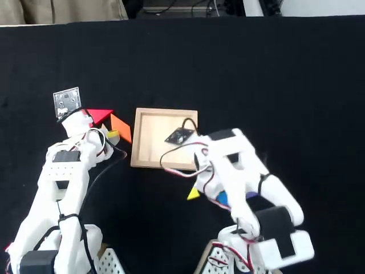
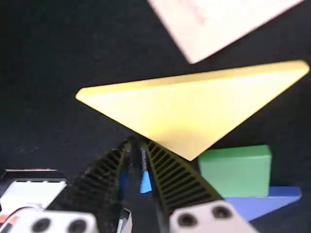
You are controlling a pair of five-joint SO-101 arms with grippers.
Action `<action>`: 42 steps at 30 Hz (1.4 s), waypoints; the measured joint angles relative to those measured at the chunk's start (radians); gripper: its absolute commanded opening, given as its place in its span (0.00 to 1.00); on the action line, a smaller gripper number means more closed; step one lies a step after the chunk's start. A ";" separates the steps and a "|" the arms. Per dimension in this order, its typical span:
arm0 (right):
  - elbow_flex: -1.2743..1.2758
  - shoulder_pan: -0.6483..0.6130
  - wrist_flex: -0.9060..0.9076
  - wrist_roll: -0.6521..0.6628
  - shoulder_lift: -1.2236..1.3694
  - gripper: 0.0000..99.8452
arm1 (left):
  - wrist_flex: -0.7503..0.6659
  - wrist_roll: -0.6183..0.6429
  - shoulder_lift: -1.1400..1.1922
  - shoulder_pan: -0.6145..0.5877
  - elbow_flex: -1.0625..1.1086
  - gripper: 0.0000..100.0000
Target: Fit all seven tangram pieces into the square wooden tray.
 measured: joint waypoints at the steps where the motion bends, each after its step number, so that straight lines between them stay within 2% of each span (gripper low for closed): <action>1: -0.023 0.008 -0.002 0.002 0.032 0.01 | 0.000 0.000 0.000 0.000 0.000 0.28; 7: -0.189 0.026 0.000 0.006 0.262 0.01 | 0.000 0.000 0.000 0.000 0.000 0.28; 11: -0.328 0.095 0.011 0.008 0.393 0.01 | 0.000 0.000 0.000 0.000 0.000 0.28; 15: -0.465 0.175 0.034 -0.015 0.451 0.01 | 0.000 0.000 0.000 0.000 0.000 0.28; 18: -0.523 0.189 0.092 -0.060 0.453 0.01 | 0.000 0.000 0.000 0.000 0.000 0.28; 23: -0.520 0.138 0.146 -0.077 0.319 0.01 | 0.000 0.000 0.000 0.000 0.000 0.28; 29: -0.430 0.104 0.121 -0.080 0.146 0.01 | 0.000 0.000 0.000 0.000 0.000 0.28; 34: -0.301 0.100 -0.026 -0.083 0.157 0.01 | 0.000 0.000 0.000 0.000 0.000 0.28; 36: -0.285 0.100 -0.028 -0.078 0.199 0.01 | 0.000 0.000 0.000 -0.008 0.000 0.28; 42: -0.285 0.098 0.055 0.071 0.290 0.01 | 0.000 0.000 0.000 -0.041 0.000 0.28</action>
